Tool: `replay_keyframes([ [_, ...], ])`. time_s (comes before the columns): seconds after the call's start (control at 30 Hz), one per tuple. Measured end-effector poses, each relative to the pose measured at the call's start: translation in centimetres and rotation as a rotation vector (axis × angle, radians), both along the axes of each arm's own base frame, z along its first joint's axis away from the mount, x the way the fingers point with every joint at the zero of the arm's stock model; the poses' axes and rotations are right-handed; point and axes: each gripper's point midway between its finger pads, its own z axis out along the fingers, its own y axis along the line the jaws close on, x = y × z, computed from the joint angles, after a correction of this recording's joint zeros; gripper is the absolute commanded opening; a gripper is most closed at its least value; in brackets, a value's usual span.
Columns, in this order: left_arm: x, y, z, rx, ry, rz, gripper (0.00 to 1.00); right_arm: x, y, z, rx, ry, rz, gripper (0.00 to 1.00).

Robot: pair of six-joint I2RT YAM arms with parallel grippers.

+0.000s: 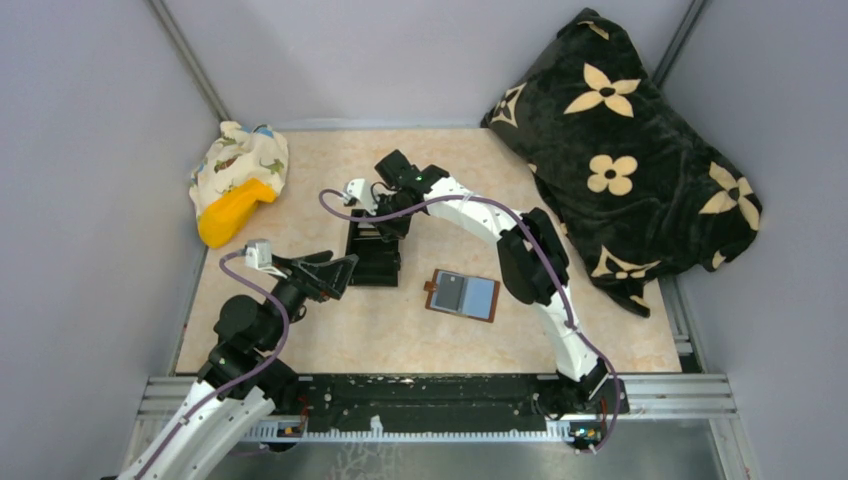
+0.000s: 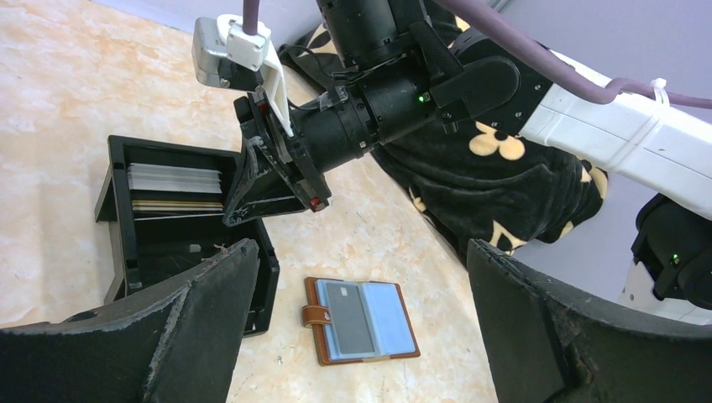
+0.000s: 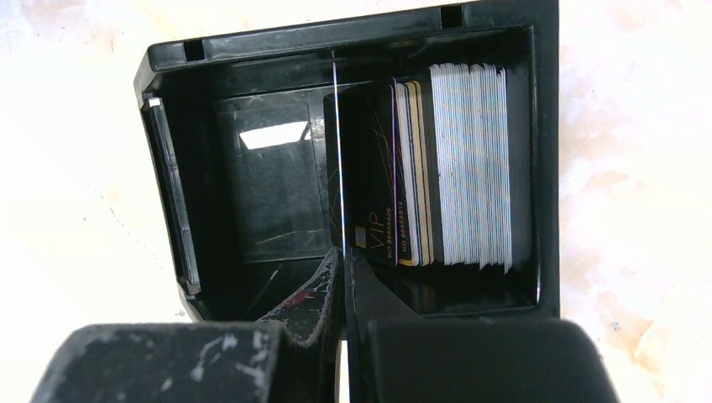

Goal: Take the credit cards out of the card holder

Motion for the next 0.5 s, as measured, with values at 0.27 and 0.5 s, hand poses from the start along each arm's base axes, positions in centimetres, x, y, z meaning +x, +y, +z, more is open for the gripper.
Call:
replay_keyframes([
  [0.27,0.0,0.0,0.0,0.0,0.0,0.0,0.99,-0.2,0.12,-0.53,-0.007,0.008,0.004,0.0],
  [0.5,0.0,0.01,0.0,0.0,0.0,0.0,0.99,-0.34,0.06,-0.78,-0.019,0.01,0.001,0.16],
])
